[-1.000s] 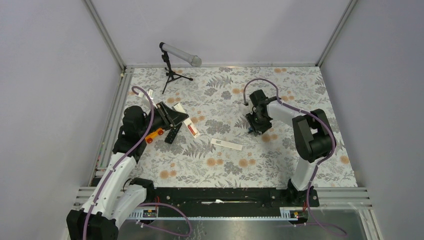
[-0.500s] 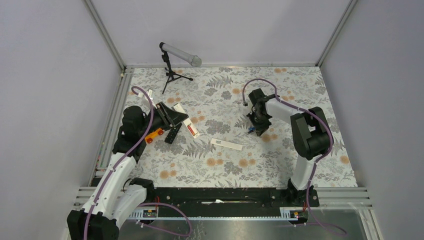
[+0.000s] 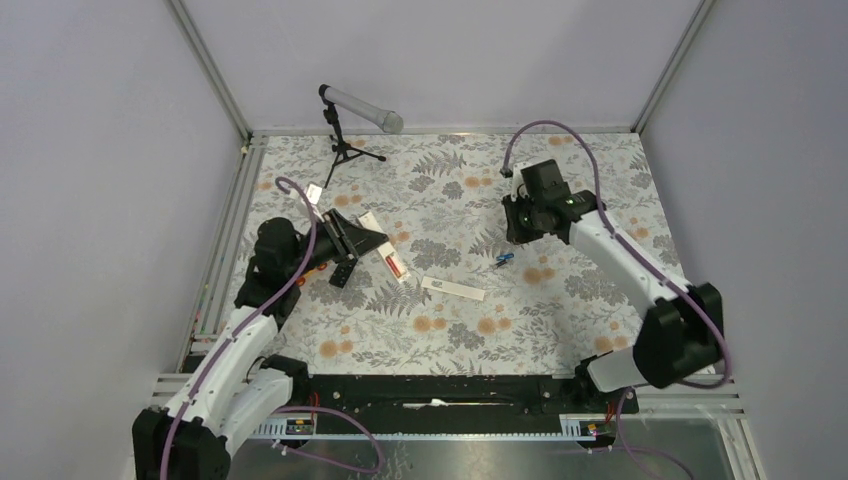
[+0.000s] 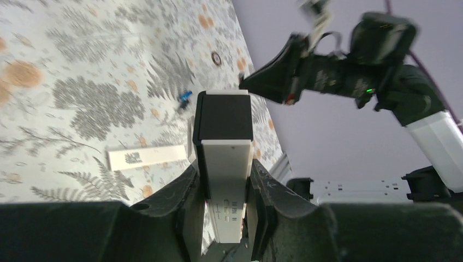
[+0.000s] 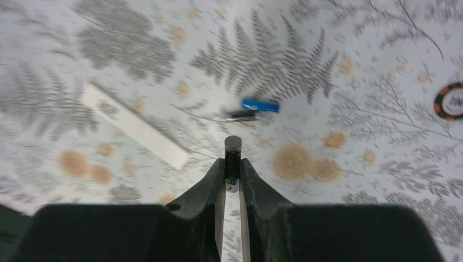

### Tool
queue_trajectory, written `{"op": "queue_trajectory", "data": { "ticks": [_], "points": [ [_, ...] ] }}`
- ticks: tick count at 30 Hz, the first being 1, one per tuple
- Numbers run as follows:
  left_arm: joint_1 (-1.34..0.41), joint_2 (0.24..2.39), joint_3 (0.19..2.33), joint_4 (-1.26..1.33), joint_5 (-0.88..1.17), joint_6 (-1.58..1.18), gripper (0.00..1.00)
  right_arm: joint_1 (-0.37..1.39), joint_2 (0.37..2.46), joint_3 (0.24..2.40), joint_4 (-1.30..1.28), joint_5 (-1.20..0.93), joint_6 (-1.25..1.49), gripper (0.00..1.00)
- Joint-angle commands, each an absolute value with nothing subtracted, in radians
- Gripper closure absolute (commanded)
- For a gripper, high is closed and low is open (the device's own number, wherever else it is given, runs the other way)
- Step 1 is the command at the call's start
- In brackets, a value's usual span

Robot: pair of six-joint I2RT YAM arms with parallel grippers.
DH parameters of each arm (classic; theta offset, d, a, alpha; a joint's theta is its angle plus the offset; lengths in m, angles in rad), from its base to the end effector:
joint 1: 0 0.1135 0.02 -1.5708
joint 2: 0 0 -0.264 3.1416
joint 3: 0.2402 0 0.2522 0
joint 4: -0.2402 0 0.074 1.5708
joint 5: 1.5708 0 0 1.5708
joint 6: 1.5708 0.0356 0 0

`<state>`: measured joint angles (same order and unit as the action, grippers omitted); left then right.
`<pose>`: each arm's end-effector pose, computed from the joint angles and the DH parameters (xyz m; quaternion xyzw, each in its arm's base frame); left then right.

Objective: Load the batteries into the remote control
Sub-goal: Pick up the battery from the center of the board, then load the battery into the remote control.

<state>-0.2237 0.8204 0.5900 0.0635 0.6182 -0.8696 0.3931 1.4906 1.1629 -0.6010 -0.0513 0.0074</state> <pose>0.1843 -0.0631 0.2920 -0.0446 0.7521 -0.5182 0.4047 0.2909 0.1226 0.2669 -0.1897 0.9295 0.0866 0.3043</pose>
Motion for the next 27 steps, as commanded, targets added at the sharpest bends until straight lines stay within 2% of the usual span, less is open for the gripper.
{"op": "queue_trajectory", "data": {
  "ticks": [1,5,9,16,27],
  "points": [
    [-0.299,0.874,0.553,0.277,0.639,-0.978,1.0,0.451,1.344,1.134,-0.491,-0.247,0.133,0.82],
    [-0.37,0.951,0.521,0.418,0.616,-1.082,1.0,0.546,1.245,1.079,-0.347,-0.41,0.313,0.81],
    [-0.406,1.017,0.515,0.463,0.587,-1.143,1.0,0.65,1.199,1.05,-0.256,-0.449,0.48,0.8],
    [-0.425,1.06,0.497,0.522,0.579,-1.189,1.0,0.8,1.254,1.105,-0.318,-0.361,0.533,0.8],
    [-0.428,1.04,0.492,0.492,0.578,-1.168,1.0,0.893,1.328,1.179,-0.379,-0.244,0.498,0.78]
  ]
}}
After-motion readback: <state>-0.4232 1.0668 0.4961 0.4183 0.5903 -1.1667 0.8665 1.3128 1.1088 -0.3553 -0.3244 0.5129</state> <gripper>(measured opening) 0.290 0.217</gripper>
